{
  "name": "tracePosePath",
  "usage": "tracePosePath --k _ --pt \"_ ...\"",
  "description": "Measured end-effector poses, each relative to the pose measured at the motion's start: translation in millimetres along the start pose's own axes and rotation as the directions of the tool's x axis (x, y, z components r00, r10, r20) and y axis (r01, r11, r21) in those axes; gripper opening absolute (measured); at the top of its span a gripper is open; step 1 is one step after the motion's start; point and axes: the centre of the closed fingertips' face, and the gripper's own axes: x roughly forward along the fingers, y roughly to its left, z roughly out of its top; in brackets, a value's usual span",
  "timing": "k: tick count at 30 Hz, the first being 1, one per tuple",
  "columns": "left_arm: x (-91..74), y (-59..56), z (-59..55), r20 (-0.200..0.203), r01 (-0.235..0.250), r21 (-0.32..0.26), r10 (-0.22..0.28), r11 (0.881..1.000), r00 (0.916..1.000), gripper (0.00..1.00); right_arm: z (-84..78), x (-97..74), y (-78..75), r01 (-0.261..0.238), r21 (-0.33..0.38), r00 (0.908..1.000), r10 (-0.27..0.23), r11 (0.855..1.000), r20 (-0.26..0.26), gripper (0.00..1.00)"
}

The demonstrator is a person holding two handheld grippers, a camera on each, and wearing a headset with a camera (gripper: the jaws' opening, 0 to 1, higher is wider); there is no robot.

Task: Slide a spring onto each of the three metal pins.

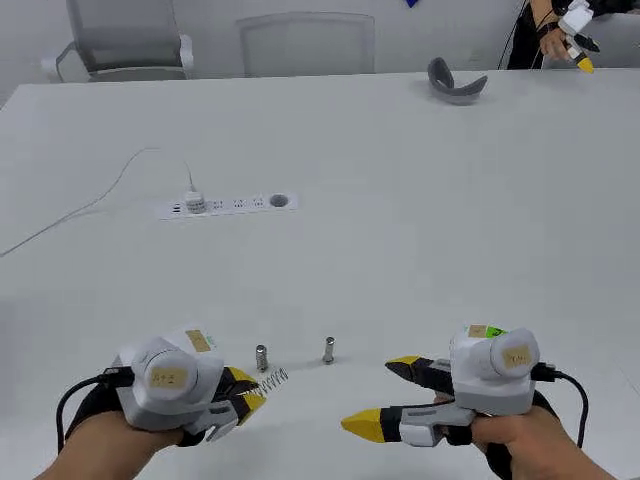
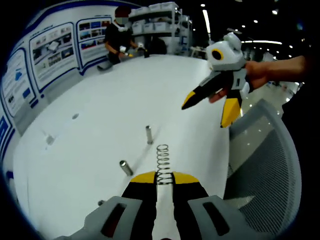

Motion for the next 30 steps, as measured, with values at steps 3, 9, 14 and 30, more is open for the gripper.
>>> tracePosePath --k 3,9,14,30 --pt "-0.1 -1.7 8.8 0.012 0.005 0.015 -0.005 1.0 0.9999 0.11 10.0 6.5 6.6 -0.038 0.014 0.999 0.038 0.999 0.024 0.67" --pt "-0.2 -6.4 20.5 0.026 0.016 0.037 -0.017 0.999 0.9995 0.11 20.2 14.9 13.3 -0.081 0.022 0.9961 0.08 0.997 0.037 0.62" --pt "1.0 -11.9 26.3 0.033 0.025 0.053 -0.027 0.998 0.9991 0.11 29.5 18.4 18.1 -0.112 0.054 0.9919 0.109 0.992 0.066 0.57" --pt "6.8 -31.5 43.4 0.053 0.07 0.093 -0.076 0.993 0.9957 0.11 33.2 28.7 33.7 -0.191 0.155 0.9802 0.18 0.969 0.082 0.3"
